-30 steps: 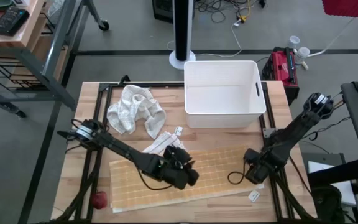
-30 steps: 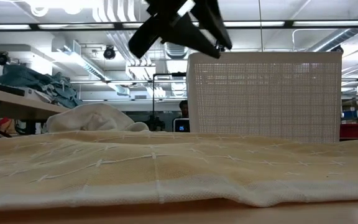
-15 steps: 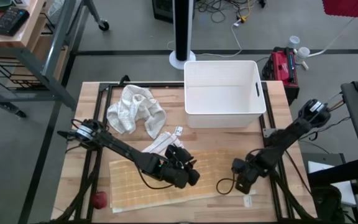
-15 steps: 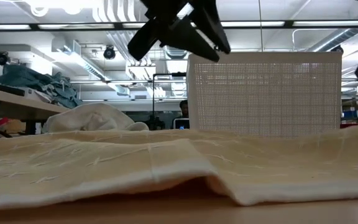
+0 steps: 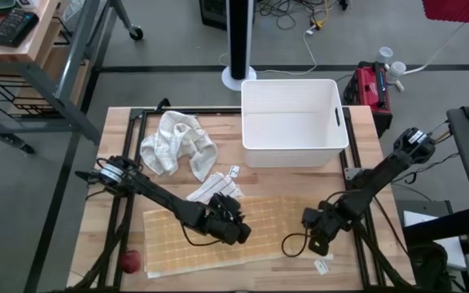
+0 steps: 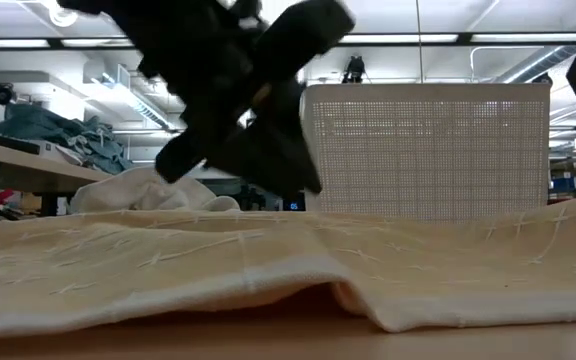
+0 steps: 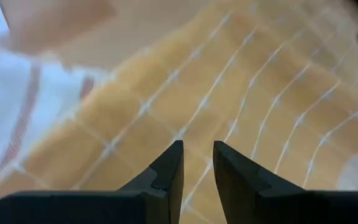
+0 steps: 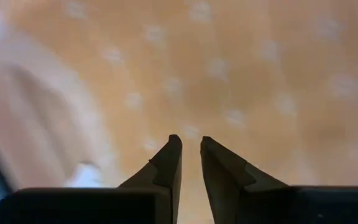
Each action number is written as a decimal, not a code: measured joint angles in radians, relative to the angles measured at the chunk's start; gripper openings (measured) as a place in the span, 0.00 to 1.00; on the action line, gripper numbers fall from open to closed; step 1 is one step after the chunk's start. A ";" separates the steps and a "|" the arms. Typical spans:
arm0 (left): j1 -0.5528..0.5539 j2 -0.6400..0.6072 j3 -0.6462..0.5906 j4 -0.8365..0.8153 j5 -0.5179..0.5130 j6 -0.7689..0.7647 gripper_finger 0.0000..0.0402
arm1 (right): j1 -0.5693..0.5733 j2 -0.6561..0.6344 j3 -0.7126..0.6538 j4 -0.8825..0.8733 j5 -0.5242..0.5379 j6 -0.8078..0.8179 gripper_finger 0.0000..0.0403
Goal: Fold towel
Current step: Fold the yellow squared towel
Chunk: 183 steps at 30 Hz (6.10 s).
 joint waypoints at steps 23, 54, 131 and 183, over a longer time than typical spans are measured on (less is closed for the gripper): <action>0.001 0.000 -0.080 0.093 0.033 0.026 0.19 | 0.038 -0.114 -0.097 -0.234 -0.078 0.482 0.55; 0.011 0.000 -0.102 0.101 0.008 0.047 0.19 | 0.041 -0.124 -0.285 0.236 0.096 0.512 0.32; -0.771 -0.522 0.000 0.007 -1.024 0.499 0.19 | -0.428 0.655 1.274 0.083 -0.105 -0.962 0.00; -0.952 -0.475 0.334 0.022 -1.023 0.862 0.19 | -0.552 1.107 1.635 0.471 -0.257 -0.989 0.00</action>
